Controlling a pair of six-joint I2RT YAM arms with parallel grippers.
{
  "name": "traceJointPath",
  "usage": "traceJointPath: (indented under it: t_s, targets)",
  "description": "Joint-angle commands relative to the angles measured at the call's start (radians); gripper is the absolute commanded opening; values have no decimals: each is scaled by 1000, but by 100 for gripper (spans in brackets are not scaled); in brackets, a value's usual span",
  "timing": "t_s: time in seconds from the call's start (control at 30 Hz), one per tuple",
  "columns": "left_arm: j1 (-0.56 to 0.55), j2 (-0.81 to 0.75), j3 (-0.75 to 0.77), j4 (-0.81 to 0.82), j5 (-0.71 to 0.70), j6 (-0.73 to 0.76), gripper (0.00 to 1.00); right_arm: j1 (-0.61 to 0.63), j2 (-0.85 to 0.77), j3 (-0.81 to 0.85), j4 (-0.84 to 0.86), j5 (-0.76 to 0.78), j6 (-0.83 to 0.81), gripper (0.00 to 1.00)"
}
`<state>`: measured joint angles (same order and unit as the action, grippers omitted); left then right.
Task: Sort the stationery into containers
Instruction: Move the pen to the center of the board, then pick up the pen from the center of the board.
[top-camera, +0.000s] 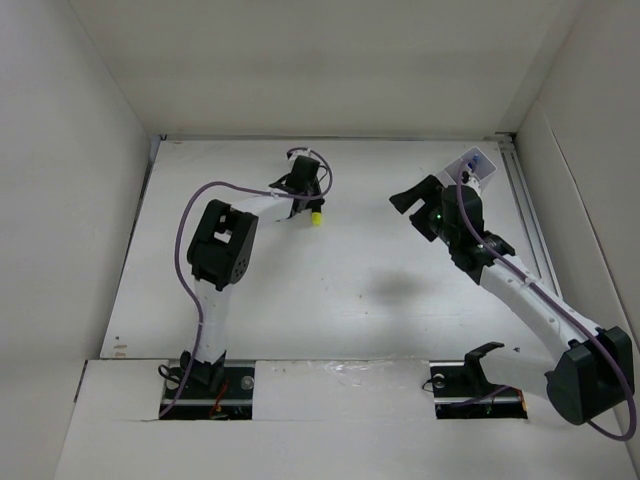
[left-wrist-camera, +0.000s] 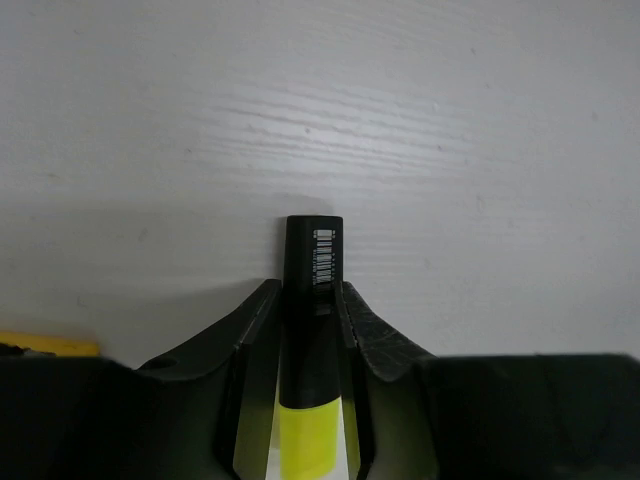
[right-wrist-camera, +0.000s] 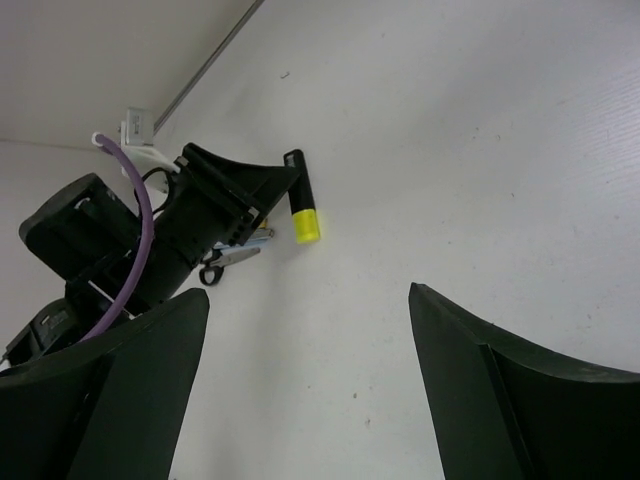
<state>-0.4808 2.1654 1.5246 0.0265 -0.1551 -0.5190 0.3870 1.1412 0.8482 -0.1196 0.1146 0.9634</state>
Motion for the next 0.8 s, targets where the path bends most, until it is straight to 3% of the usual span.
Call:
traceJointPath:
  t_s: [0.0,0.3,0.47,0.63,0.73,0.77]
  targets:
    - [-5,-102,-69,32,155,25,0,-16,-11,-1,43,-12,-9,88]
    - [-15,-366,-345,271,405,56,0,-71,49,9,77,-150,-37,85]
    - [-48,-403,-394,241,342,65,1,-62,144,32,95,-205,-37,85]
    - [-105,-362,-350,135,244,192,40,-53,167,32,95,-191,-18,85]
    - [-151,-348,-336,135,244,275,49,-53,138,32,95,-181,-18,85]
    - [-162,-339,-345,135,185,292,50,-53,138,32,95,-181,-18,85]
